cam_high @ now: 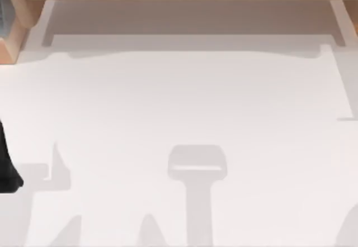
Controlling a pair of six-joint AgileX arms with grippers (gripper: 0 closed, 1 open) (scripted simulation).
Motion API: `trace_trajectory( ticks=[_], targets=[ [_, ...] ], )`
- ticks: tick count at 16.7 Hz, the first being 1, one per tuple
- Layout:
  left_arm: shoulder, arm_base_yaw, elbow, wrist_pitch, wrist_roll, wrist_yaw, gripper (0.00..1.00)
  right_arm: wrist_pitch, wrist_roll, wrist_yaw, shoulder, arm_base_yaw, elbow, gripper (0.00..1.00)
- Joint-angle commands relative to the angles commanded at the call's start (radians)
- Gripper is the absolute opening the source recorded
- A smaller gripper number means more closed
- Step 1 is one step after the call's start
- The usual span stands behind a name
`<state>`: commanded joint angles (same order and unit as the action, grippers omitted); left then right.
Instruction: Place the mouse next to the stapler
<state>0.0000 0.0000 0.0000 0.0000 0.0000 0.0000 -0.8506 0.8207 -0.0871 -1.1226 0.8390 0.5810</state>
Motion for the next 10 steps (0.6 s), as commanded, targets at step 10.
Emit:
trace_trajectory(
  ticks=[10],
  targets=[
    [0.0, 0.0, 0.0, 0.0, 0.0, 0.0, 1.0, 0.013, -0.006, 0.006, -0.061, 0.001, -0.066, 0.0]
  ],
)
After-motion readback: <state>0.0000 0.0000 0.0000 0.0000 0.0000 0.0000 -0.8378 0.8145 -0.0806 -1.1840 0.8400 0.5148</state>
